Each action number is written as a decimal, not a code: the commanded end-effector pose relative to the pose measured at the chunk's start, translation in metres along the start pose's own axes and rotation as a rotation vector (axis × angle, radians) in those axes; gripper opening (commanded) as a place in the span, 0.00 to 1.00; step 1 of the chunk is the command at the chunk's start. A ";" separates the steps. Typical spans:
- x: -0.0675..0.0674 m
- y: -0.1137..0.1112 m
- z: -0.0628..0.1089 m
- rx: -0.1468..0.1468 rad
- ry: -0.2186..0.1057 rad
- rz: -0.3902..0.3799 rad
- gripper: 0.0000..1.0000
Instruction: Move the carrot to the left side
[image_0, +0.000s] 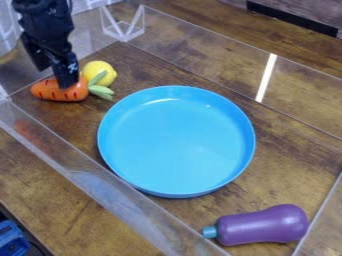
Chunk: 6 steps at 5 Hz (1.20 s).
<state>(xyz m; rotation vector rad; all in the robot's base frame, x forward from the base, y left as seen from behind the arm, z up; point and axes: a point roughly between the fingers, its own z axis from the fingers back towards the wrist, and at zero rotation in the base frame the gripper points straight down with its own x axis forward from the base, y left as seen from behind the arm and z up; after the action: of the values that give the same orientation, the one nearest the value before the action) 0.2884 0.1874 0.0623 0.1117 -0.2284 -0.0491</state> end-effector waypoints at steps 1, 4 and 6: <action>0.013 0.013 0.017 0.047 -0.070 0.016 1.00; 0.028 0.007 0.010 0.027 -0.090 0.037 1.00; 0.039 0.005 0.003 0.016 -0.106 0.052 1.00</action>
<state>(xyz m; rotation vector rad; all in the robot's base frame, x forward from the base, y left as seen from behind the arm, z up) 0.3182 0.1851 0.0565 0.0882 -0.2883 0.0010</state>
